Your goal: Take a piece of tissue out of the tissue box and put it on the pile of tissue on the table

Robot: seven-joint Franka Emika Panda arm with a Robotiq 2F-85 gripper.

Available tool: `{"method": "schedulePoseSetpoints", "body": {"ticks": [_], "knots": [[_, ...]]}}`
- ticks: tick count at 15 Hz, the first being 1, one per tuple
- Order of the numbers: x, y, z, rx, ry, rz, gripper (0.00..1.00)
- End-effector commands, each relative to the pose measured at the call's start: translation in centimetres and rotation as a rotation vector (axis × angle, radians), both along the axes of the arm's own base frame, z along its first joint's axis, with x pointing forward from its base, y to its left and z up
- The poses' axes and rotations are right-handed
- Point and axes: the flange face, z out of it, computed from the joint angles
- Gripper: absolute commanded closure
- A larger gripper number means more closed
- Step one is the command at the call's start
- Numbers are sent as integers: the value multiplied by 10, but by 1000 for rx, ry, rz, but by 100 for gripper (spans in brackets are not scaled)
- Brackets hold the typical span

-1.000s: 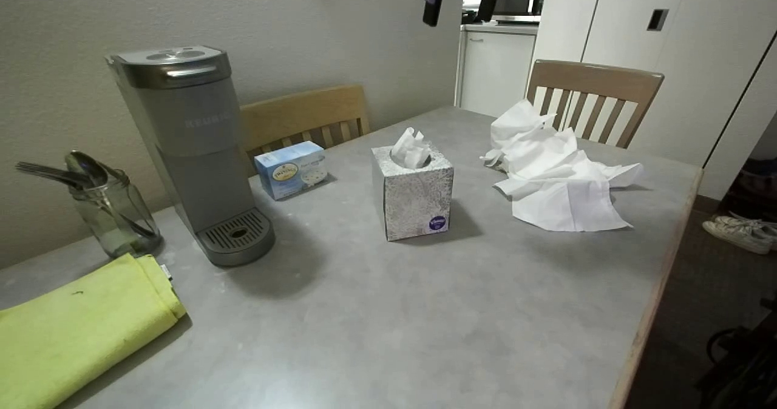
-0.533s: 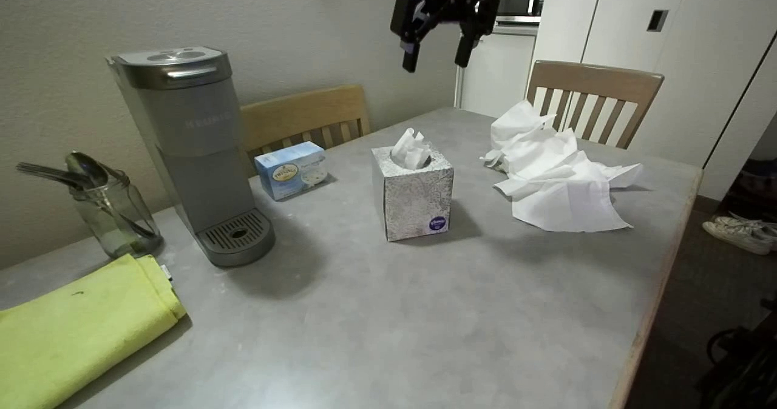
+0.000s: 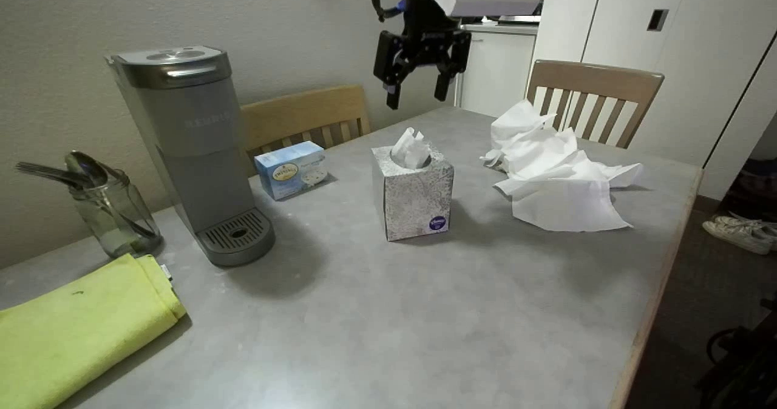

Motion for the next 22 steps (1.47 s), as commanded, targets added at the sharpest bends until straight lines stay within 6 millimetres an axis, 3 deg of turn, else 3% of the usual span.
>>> {"method": "schedulePoseSetpoints", "body": {"ticks": [1,15,22], "knots": [[18,-7,-10,8,15,5,0],[12,-5,-56,154,103,-130,0],[12,-5,-66,174,123,-147,0]]}}
